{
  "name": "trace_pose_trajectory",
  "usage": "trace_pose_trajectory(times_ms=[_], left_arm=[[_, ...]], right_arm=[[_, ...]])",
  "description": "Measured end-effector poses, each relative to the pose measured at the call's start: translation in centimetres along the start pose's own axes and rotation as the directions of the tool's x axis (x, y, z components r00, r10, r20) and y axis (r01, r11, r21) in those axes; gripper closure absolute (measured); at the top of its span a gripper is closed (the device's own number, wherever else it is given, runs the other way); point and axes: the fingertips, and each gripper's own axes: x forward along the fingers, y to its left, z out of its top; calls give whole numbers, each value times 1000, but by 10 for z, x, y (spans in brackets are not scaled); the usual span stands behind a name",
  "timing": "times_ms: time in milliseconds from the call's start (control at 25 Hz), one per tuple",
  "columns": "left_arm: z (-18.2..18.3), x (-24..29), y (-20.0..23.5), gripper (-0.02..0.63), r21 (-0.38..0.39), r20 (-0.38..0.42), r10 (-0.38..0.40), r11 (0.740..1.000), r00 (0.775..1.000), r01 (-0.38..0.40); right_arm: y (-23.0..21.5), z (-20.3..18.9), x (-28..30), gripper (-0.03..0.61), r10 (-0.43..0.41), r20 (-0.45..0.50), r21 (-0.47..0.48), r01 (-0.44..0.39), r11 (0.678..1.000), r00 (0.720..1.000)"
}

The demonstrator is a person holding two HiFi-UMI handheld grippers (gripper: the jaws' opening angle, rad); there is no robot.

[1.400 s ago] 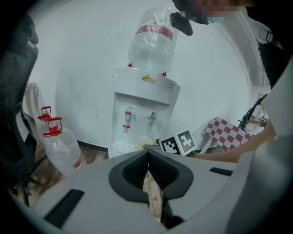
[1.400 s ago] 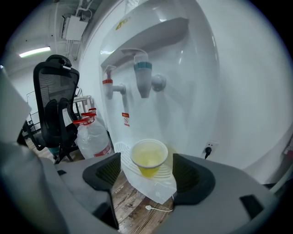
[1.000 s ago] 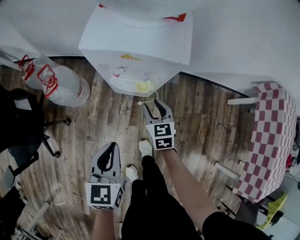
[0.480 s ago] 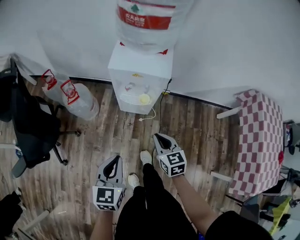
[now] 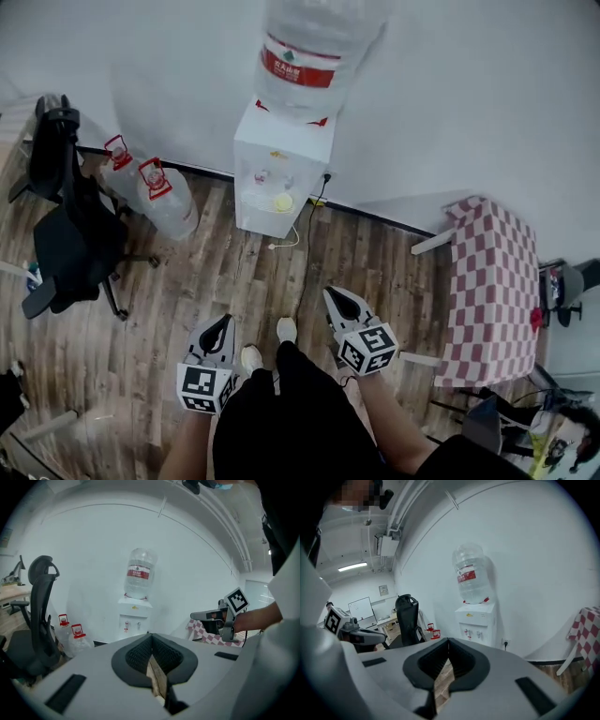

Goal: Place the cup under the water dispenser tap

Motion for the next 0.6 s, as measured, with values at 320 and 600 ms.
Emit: trace_pose_trajectory(times_ms=[320,600], left_arm=[[30,-5,-30,600,57,71,-5,998,997,1],[46,1,-72,598,92,84,33,995,996,-41]], right_arm=[[23,18,-37,555,81,45,-47,-79,996,996],[20,23,-69,555,186,58,-83,-181,980,981]])
